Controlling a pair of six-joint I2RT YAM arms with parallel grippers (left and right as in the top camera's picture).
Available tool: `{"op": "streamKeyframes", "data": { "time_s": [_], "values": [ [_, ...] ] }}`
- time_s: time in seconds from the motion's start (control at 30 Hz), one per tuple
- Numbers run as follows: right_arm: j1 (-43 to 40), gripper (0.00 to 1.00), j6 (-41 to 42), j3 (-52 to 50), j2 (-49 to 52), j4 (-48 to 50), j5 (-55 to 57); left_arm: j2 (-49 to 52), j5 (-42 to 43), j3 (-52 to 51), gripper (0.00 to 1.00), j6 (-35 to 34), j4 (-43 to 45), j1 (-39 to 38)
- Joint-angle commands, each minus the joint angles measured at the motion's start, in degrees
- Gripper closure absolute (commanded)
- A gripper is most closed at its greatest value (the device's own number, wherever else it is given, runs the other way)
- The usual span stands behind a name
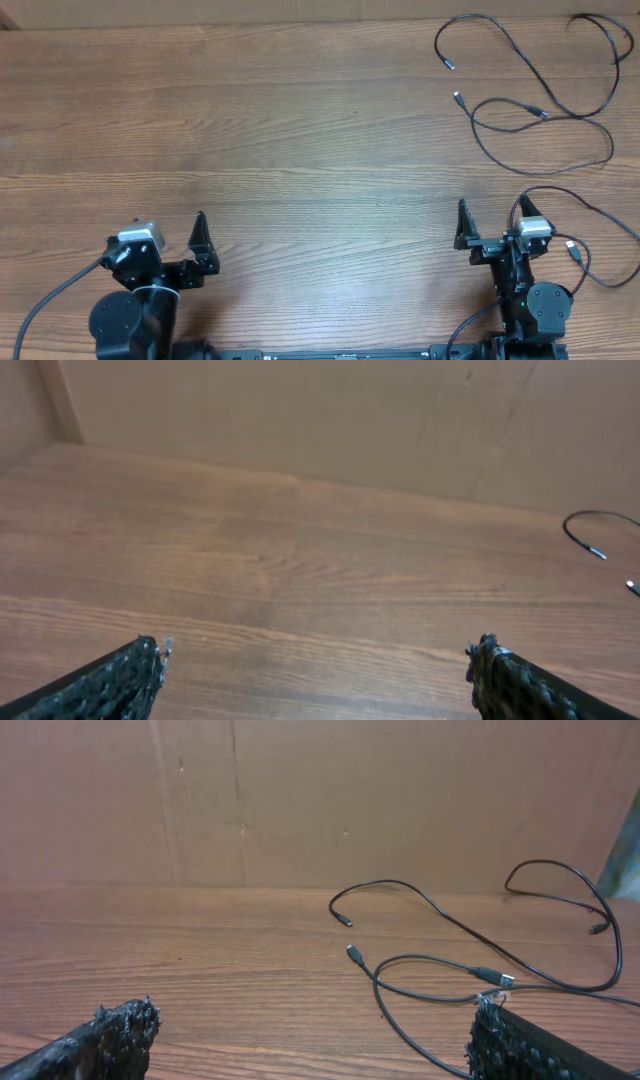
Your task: Untangle cables
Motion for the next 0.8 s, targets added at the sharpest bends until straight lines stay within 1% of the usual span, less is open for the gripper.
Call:
{"op": "streamKeyframes", "data": {
  "time_s": [0.0, 0.2, 0.43, 0.53, 0.77],
  "values": [
    [0.37, 0.00, -0.26, -0.59, -0.52, 0.28, -0.04, -3.32, -0.83, -3.96, 0.00, -0.72, 3.19, 0.28],
    [0.37, 0.00, -0.26, -0.59, -0.52, 0.28, -0.04, -6.88, -0.87, -9.81, 0.01, -0.04, 8.33, -0.04],
    [0.37, 0.00, -0.26, -0.59, -0.52, 0.28, -0.04, -9.31, -1.46, -14.69, 0.01, 5.51, 13.46, -3.26],
    [0.37, 0.00, -0.26, -0.59, -0.52, 0.28, -0.04, -10.25, -1.62, -16.15, 0.00, 5.49, 15.13, -3.45],
    [0.37, 0.00, -0.26, -0.59, -0.52, 0.28, -0.04, -10.62, -4.98, -19.21, 0.01, 5.46, 20.17, -3.98]
  ]
}}
